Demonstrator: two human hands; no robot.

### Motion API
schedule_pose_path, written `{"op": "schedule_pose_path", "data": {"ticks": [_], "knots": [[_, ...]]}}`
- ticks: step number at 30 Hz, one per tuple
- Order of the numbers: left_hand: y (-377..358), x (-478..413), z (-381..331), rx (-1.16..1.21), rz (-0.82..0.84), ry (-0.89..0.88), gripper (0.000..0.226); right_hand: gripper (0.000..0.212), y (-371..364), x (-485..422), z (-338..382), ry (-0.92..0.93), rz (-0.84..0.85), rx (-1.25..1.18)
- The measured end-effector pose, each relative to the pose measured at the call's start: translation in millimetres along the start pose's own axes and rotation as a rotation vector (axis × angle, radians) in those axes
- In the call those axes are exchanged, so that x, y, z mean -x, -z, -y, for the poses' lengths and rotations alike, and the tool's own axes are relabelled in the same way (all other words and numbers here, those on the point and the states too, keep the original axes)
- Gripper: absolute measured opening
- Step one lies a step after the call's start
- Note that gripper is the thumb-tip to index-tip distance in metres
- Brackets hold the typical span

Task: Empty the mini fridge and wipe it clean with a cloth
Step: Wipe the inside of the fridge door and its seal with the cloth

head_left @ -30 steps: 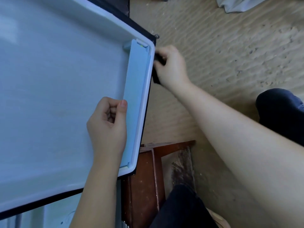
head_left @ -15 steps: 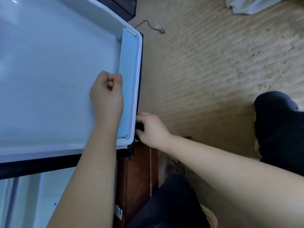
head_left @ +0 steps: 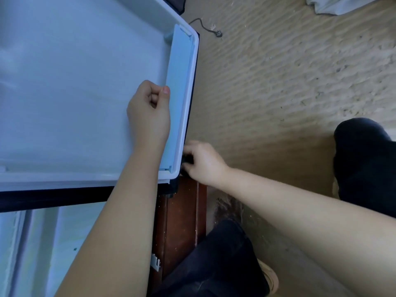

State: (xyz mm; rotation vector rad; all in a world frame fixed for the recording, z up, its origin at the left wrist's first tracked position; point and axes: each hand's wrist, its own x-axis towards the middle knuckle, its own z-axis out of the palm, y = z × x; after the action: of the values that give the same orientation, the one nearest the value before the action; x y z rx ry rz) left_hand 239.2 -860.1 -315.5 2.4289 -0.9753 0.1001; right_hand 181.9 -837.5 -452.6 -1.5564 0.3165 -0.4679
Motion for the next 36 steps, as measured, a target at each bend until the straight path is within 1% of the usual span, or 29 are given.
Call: {"op": "schedule_pose_path", "data": {"ticks": [2, 4, 6, 9, 10, 11, 14, 16, 17, 20, 21, 22, 23, 26, 28, 30, 31, 33, 36], "knots": [[0, -1, -1, 0.001, -0.001, 0.012, 0.025, 0.028, -12, 19, 4, 0.041, 0.120, 0.005], [1, -2, -2, -0.002, -0.007, 0.016, 0.020, 0.022, -15, 26, 9, 0.057, 0.162, -0.008], [1, -1, -3, -0.006, -0.009, 0.013, 0.020, 0.022, -8, 26, 14, 0.063, 0.224, 0.031], [2, 3, -5, 0.004, 0.010, 0.012, 0.020, 0.031, 9, 28, 18, 0.071, 0.428, 0.259], [3, 6, -6, 0.013, 0.018, 0.010, 0.020, 0.032, 15, 32, 18, 0.055, 0.463, 0.321], [3, 9, -7, 0.023, 0.025, 0.009, 0.020, 0.033, 23, 38, 18, 0.026, 0.464, 0.358], [4, 18, -10, 0.052, 0.035, 0.001, 0.021, 0.032, 57, 51, 24, -0.061, 0.357, 0.430], [3, 25, -12, 0.076, 0.043, -0.012, 0.020, 0.029, 82, 56, 35, -0.063, 0.231, 0.468], [3, 30, -13, 0.083, 0.051, -0.024, 0.019, 0.027, 93, 59, 43, -0.039, 0.123, 0.465], [5, 45, -15, 0.102, 0.088, -0.077, 0.019, 0.023, 127, 70, 74, 0.090, -0.327, 0.374], [7, 51, -17, 0.111, 0.102, -0.094, 0.020, 0.024, 139, 73, 86, 0.144, -0.445, 0.361], [9, 56, -18, 0.123, 0.116, -0.108, 0.021, 0.027, 150, 75, 95, 0.193, -0.519, 0.372], [11, 62, -19, 0.137, 0.127, -0.120, 0.022, 0.032, 160, 75, 104, 0.235, -0.553, 0.406], [17, 75, -21, 0.164, 0.137, -0.142, 0.022, 0.055, 179, 65, 118, 0.299, -0.508, 0.585], [22, 82, -22, 0.182, 0.154, -0.118, 0.016, 0.062, 182, 61, 120, 0.288, -0.445, 0.720], [30, 88, -24, 0.171, 0.181, -0.109, 0.010, 0.062, 181, 64, 119, 0.241, -0.386, 0.807], [34, 91, -24, 0.141, 0.192, -0.116, 0.010, 0.061, 178, 66, 119, 0.215, -0.350, 0.830], [42, 101, -19, 0.026, 0.190, -0.124, 0.017, 0.060, 166, 71, 120, 0.179, -0.245, 0.859], [54, 118, -8, -0.115, 0.167, -0.115, 0.026, 0.058, 129, 74, 124, 0.195, -0.093, 0.869]]}}
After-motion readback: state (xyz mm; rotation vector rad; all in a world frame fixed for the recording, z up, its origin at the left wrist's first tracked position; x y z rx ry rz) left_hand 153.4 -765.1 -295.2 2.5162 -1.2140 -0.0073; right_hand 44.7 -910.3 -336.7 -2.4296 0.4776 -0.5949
